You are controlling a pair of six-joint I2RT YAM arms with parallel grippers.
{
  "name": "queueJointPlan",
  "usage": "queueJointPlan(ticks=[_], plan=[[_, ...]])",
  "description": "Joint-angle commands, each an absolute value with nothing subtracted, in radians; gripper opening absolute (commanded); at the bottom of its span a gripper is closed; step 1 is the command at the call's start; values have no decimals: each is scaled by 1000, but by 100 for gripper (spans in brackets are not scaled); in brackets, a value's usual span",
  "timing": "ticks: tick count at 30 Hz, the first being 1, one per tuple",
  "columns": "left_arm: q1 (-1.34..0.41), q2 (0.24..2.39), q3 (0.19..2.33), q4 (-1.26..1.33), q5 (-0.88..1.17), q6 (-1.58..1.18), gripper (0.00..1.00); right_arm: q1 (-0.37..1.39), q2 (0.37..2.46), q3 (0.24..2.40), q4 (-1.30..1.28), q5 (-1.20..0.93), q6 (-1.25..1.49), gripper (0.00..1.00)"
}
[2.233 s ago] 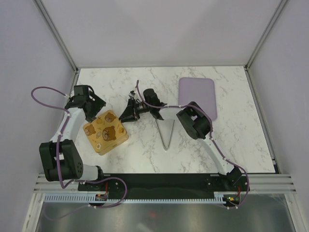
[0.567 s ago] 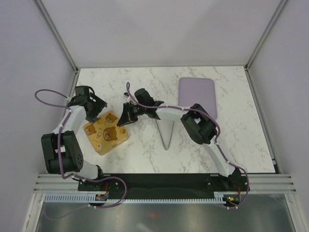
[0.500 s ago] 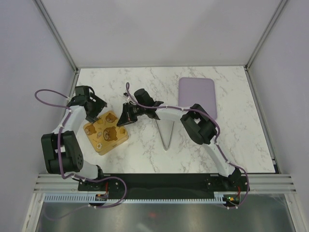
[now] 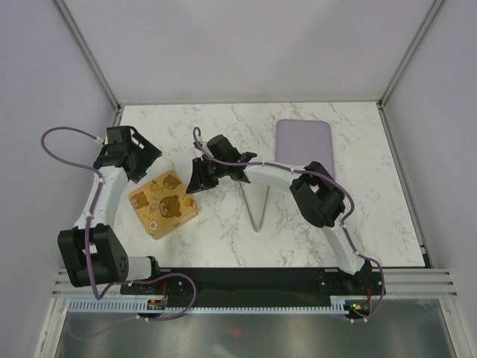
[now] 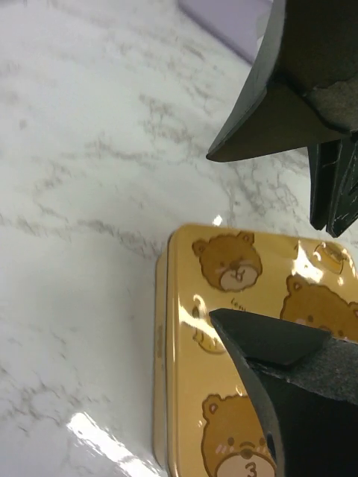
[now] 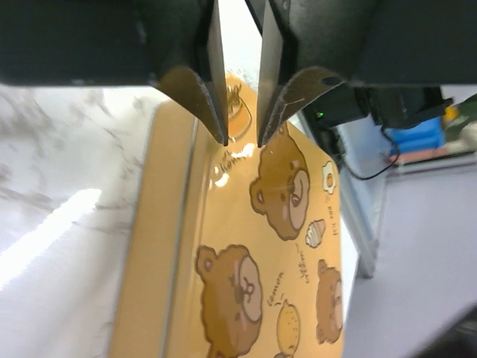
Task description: Pack the chocolate
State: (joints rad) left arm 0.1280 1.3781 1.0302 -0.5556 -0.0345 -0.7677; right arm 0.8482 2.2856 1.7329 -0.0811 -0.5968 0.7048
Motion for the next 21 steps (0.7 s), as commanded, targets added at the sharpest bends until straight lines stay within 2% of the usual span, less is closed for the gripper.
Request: queueJointPlan(ticks=[1, 3, 4, 6, 7, 11, 17, 21], plan=[[103, 1263, 1159, -538, 59, -628, 87, 844, 2071, 1694, -210, -387, 572, 32], [69, 1217, 1184, -532, 107, -569, 88, 844, 1950, 1637, -222, -295, 551, 43], [54, 1201, 1196, -526, 145, -555, 88, 845, 1910, 1617, -239, -261, 537, 51], [22, 1141, 1192, -477, 205, -512, 90, 845, 1795, 1547, -253, -191, 531, 82], [-29, 1119, 1178, -462, 256, -502, 99, 844, 1717, 1520, -264, -128, 531, 98], [-127, 1020, 1105, -338, 394, -476, 100, 842, 1518, 1366, -287, 70, 549, 98], [-205, 891, 988, -186, 575, -479, 100, 841, 1261, 1255, -377, 345, 568, 98], [-245, 828, 934, -120, 652, -468, 100, 841, 1192, 1236, -472, 399, 586, 98]])
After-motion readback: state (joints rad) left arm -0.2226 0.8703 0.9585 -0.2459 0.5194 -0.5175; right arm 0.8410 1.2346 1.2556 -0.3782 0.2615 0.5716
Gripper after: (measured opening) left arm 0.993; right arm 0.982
